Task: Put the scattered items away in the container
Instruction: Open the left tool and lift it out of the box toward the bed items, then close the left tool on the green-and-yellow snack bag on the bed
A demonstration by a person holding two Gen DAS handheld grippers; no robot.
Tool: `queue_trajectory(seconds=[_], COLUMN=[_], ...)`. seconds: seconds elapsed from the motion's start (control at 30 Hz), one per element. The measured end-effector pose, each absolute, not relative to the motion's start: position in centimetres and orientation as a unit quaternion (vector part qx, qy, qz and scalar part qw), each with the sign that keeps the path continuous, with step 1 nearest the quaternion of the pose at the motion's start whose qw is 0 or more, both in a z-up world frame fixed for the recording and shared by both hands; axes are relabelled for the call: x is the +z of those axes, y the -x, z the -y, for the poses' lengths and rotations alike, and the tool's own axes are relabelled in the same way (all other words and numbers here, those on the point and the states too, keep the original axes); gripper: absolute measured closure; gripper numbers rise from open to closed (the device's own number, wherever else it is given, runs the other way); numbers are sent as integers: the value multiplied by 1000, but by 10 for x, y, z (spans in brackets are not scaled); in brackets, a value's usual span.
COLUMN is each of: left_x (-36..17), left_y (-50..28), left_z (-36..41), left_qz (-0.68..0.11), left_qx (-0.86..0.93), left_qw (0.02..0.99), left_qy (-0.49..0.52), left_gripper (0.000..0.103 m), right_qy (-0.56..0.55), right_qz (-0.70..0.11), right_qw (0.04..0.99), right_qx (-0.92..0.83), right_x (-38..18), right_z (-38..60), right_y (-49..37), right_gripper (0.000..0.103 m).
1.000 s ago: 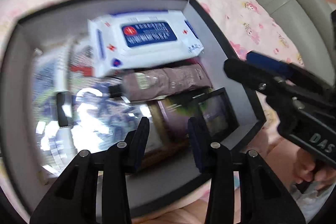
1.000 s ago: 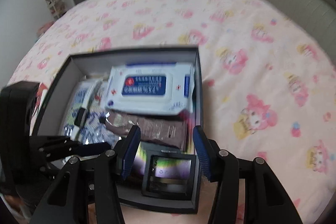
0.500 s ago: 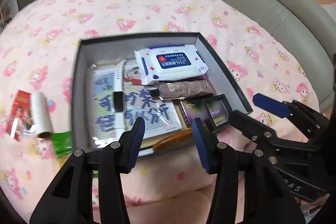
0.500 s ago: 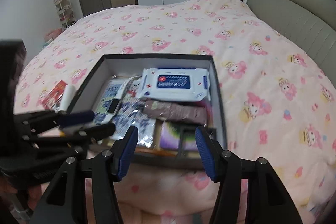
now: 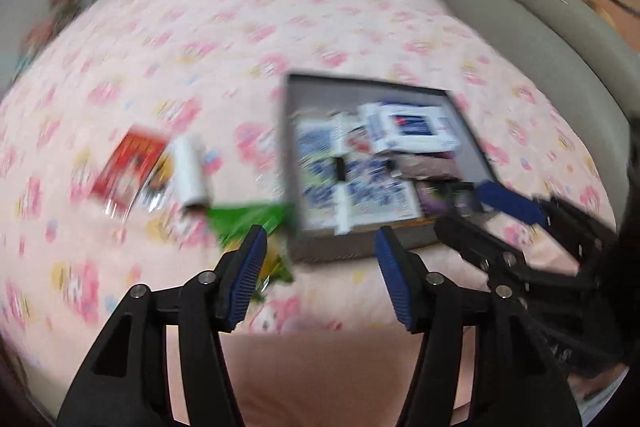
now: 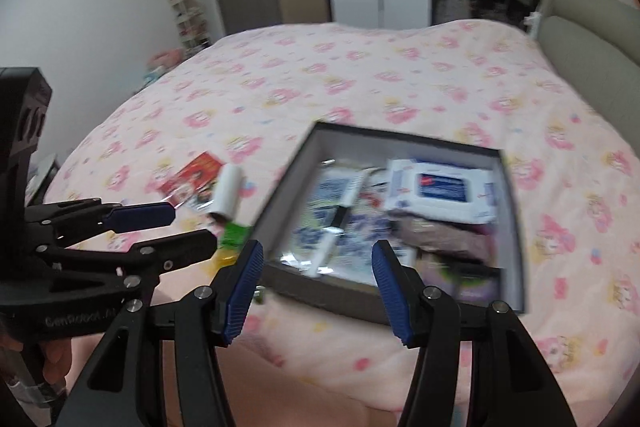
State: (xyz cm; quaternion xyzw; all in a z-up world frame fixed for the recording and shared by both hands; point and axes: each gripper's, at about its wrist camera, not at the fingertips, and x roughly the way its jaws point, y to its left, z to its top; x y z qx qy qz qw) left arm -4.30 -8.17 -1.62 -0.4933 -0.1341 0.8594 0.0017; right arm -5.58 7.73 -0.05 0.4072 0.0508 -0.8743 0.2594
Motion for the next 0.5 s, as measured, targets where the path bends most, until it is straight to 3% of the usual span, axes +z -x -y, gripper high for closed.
queue_trajectory(seconds=[0.1, 0.27, 0.5], left_x=[-33, -45, -94], left_y=[43, 62, 115], left_z=[104, 133, 146], left_qz=[162, 144, 137], left_qx=[844, 830, 767], left_qw=[-21, -53, -11], left_qy=[512, 537, 627], left_gripper=[44, 44, 41], right_qy=[-437, -477, -530], right_qz=[-51, -72, -113], right_qw=[279, 318, 351], right_qx=[-854, -816, -763], right_x=[-20, -51, -95], right_z=[-57, -22, 24], right_y=[56, 63, 78], right_gripper=[50, 50, 50])
